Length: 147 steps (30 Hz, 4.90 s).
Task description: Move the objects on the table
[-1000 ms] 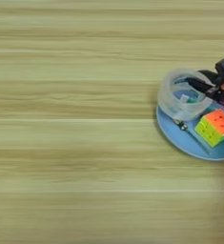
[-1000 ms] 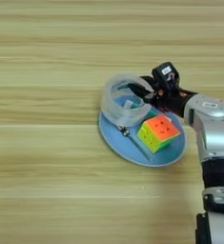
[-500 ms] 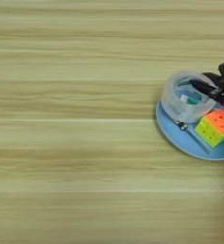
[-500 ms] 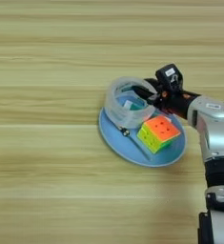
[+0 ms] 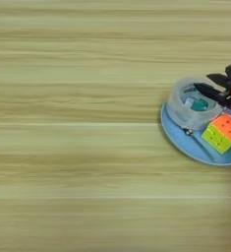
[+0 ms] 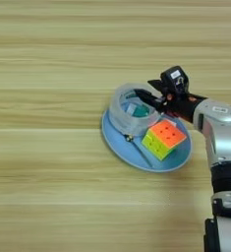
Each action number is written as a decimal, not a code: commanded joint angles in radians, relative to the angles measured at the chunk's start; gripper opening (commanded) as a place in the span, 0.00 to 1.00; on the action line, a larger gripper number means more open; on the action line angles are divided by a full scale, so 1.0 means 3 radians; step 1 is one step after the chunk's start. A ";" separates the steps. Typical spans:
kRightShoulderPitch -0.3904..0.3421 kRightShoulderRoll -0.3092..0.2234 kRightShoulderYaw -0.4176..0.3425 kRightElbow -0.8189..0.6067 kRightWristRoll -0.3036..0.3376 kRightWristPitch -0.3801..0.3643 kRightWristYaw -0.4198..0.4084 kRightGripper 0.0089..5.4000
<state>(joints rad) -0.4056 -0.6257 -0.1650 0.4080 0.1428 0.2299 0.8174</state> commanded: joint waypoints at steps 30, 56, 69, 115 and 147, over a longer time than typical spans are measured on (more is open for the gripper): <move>-0.0295 -0.0136 -0.0098 -0.0132 0.0058 -0.0159 -0.0088 1.00; -0.0328 -0.0124 -0.0105 -0.0178 0.0100 -0.0154 -0.0070 1.00; -0.0276 -0.0151 -0.0099 -0.0275 0.0202 -0.0023 -0.0032 1.00; -0.0387 -0.0163 0.0032 0.0359 0.0008 -0.0189 0.0021 0.54; -0.0467 -0.0184 0.0100 0.0466 -0.0006 -0.0162 0.0091 0.28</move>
<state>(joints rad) -0.4946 -0.6509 -0.1064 0.6016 0.1193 0.1822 0.8593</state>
